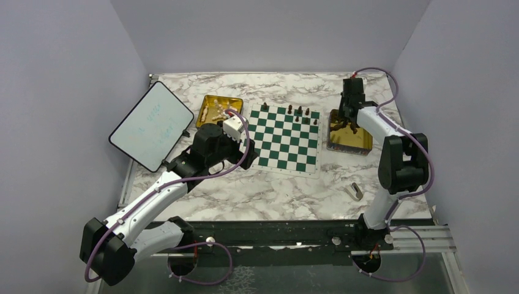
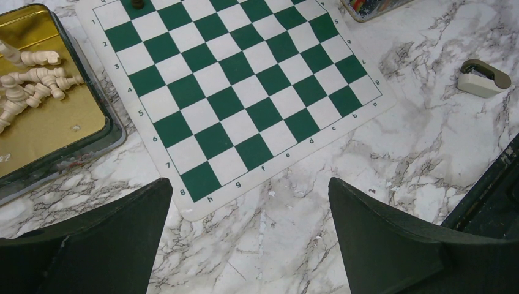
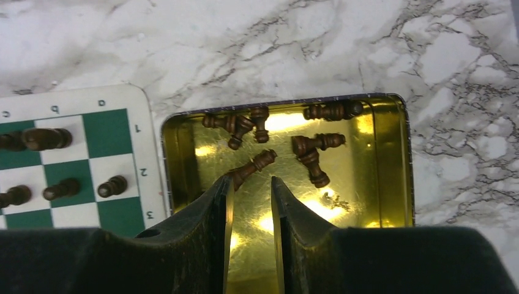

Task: Set up the chess pieces on the board
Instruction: Pick up the chess piece from the storage box.

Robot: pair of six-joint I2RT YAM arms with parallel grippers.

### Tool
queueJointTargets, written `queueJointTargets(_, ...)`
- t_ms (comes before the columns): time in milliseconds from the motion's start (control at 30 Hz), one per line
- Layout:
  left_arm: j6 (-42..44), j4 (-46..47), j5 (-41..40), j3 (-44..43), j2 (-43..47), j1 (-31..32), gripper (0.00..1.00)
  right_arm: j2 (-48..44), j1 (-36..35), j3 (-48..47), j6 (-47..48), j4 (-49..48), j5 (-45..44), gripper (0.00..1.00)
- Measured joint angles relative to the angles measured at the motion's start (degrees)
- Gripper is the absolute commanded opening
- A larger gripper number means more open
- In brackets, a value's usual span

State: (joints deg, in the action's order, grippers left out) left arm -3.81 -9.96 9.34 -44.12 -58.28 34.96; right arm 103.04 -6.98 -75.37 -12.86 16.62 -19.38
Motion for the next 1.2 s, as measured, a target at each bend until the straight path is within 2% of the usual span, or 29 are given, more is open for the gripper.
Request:
queueJointTargets(267,0.00,0.00,0.00,0.00,0.00,0.00,0.99,0.02,2.73,3.23,3.93,-0.24,-0.68,0.37)
queueJointTargets(800,0.00,0.02,0.02,0.00,0.00,0.00,0.99,2.47,8.59,6.12,5.46,-1.57,2.23,0.36)
queueJointTargets(1200,0.00,0.00,0.02,0.00,0.00,0.00,0.99,5.55,9.40,6.08,5.95,-1.86,4.57,0.36)
